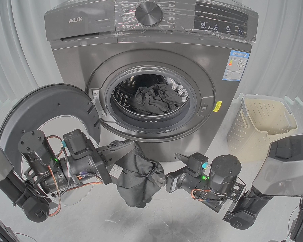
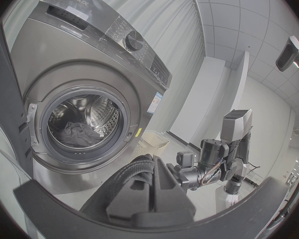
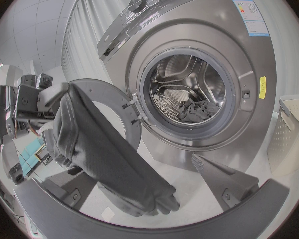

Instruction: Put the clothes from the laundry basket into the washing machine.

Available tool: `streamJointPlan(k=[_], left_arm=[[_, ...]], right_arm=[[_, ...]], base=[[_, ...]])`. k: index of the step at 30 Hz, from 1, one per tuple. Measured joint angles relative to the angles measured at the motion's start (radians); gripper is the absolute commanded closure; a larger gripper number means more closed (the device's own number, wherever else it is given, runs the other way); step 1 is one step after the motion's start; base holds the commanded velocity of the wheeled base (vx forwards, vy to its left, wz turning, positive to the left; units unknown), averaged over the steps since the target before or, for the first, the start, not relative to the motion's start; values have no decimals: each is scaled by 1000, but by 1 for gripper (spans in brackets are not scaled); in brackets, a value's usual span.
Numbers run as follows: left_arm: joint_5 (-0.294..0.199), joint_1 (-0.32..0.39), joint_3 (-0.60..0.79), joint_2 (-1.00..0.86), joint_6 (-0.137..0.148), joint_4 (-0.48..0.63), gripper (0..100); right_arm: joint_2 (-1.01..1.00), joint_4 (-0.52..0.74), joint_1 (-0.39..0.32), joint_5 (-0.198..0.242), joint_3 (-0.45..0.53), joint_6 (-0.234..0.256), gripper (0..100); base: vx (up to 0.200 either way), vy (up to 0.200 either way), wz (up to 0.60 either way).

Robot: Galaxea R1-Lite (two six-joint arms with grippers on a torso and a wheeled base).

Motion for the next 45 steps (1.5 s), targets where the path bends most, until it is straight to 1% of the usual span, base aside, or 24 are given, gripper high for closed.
streamJointPlan(k=[6,14,15,28,35,36,39,42,45], left_arm=[[0,0,1,5,2,0,100],[0,1,1,8,3,0,100],[0,2,1,8,2,0,100],[0,7,-4,26,4,0,100],[2,13,-9,47,6,0,100],[2,13,-11,50,7,0,0],[2,13,-14,58,6,0,0],[5,14,-18,66,-3,0,0],[18,15,-20,77,-1,0,0]], right_arm=[[-2,-5,1,0,-30,-2,0],[3,-11,24,10,-31,1,0],[3,-15,25,11,-30,1,100],[-6,-31,50,13,-16,12,100],[-40,-31,62,12,23,13,100],[-46,-31,64,12,28,13,100],[-63,-31,70,11,39,13,100],[-79,-31,74,10,50,13,100],[-90,-31,75,9,54,13,100]], base=[[0,0,0],[0,0,0],[0,0,0],[0,0,0],[0,0,0],[0,0,0],[0,0,0],[0,0,0],[0,0,0]])
